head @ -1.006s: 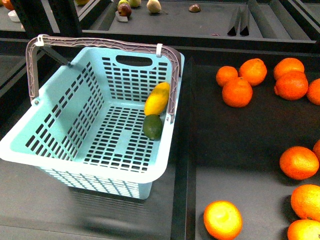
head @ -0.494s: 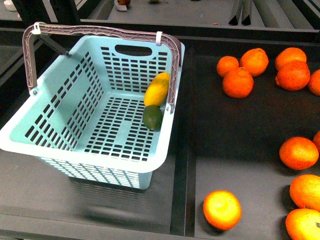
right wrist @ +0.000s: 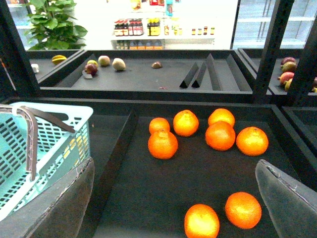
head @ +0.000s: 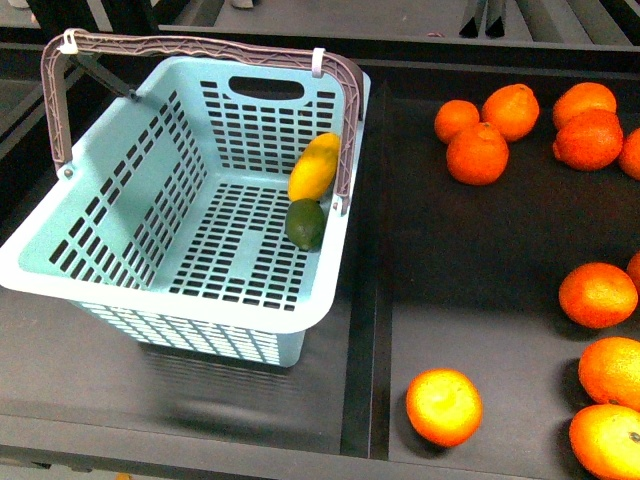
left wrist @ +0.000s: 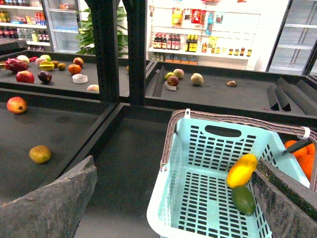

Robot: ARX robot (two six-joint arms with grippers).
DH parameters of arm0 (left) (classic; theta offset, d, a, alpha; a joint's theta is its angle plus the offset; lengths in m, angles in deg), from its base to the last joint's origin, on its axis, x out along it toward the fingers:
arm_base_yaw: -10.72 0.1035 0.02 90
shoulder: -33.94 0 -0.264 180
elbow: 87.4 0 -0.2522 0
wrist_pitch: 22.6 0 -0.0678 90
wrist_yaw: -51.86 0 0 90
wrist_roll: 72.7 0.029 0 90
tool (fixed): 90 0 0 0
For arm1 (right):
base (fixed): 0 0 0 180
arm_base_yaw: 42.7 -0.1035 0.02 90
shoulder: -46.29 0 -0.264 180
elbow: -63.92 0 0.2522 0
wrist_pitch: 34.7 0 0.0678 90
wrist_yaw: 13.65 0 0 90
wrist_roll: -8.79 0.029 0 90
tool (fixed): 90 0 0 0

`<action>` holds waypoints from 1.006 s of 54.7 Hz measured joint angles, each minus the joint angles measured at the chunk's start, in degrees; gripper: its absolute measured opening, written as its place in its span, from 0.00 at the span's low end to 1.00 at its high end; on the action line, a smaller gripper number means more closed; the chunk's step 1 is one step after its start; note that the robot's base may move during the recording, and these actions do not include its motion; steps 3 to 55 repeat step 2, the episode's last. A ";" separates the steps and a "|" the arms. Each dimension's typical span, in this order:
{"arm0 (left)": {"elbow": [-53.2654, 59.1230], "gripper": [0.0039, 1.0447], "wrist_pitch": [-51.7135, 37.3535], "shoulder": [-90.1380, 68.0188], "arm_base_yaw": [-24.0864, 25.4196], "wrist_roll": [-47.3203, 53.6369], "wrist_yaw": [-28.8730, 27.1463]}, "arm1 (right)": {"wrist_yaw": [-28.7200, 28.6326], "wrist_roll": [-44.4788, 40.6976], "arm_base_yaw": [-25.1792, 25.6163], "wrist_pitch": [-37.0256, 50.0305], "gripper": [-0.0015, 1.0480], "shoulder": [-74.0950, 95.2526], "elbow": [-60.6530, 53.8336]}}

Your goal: Pick mango and avocado into basket

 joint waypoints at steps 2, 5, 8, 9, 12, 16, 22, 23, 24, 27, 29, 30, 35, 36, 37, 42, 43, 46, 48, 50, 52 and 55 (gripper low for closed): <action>0.00 0.92 0.00 0.00 0.00 0.00 0.00 | 0.00 0.00 0.00 0.00 0.92 0.00 0.00; 0.00 0.92 0.00 0.00 0.00 0.00 0.00 | 0.00 0.00 0.00 0.00 0.92 0.00 0.00; 0.00 0.92 0.00 0.00 0.00 0.00 0.00 | 0.00 0.00 0.00 0.00 0.92 0.00 0.00; 0.00 0.92 0.00 0.00 0.00 0.00 0.00 | 0.00 0.00 0.00 0.00 0.92 0.00 0.00; 0.00 0.92 0.00 0.00 0.00 0.00 0.00 | 0.00 0.00 0.00 0.00 0.92 0.00 0.00; 0.00 0.92 0.00 0.00 0.00 0.00 0.00 | 0.00 0.00 0.00 0.00 0.92 0.00 0.00; 0.00 0.92 0.00 0.00 0.00 0.00 0.00 | 0.00 0.00 0.00 0.00 0.92 0.00 0.00; 0.00 0.92 0.00 0.00 0.00 0.00 0.00 | 0.00 0.00 0.00 0.00 0.92 0.00 0.00; 0.00 0.92 0.00 0.00 0.00 0.00 0.00 | 0.00 0.00 0.00 0.00 0.92 0.00 0.00; 0.00 0.92 0.00 0.00 0.00 0.00 0.00 | 0.00 0.00 0.00 0.00 0.92 0.00 0.00; 0.00 0.92 0.00 0.00 0.00 0.00 0.00 | 0.00 0.00 0.00 0.00 0.92 0.00 0.00; 0.00 0.92 0.00 0.00 0.00 0.00 0.00 | 0.00 0.00 0.00 0.00 0.92 0.00 0.00; 0.00 0.92 0.00 0.00 0.00 0.00 0.00 | 0.00 0.00 0.00 0.00 0.92 0.00 0.00; 0.00 0.92 0.00 0.00 0.00 0.00 0.00 | 0.00 0.00 0.00 0.00 0.92 0.00 0.00; 0.00 0.92 0.00 0.00 0.00 0.00 0.00 | 0.00 0.00 0.00 0.00 0.92 0.00 0.00; 0.00 0.92 0.00 0.00 0.00 0.00 0.00 | 0.00 0.00 0.00 0.00 0.92 0.00 0.00; 0.00 0.92 0.00 0.00 0.00 0.00 0.00 | 0.00 0.00 0.00 0.00 0.92 0.00 0.00; 0.00 0.92 0.00 0.00 0.00 0.00 0.00 | 0.00 0.00 0.00 0.00 0.92 0.00 0.00; 0.00 0.92 0.00 0.00 0.00 0.00 0.00 | 0.00 0.00 0.00 0.00 0.92 0.00 0.00; 0.00 0.92 0.00 0.00 0.00 0.00 0.00 | 0.00 0.00 0.00 0.00 0.92 0.00 0.00; 0.00 0.92 0.00 0.00 0.00 0.00 0.00 | 0.00 0.00 0.00 0.00 0.92 0.00 0.00; 0.00 0.92 0.00 0.00 0.00 0.00 0.00 | 0.00 0.00 0.00 0.00 0.92 0.00 0.00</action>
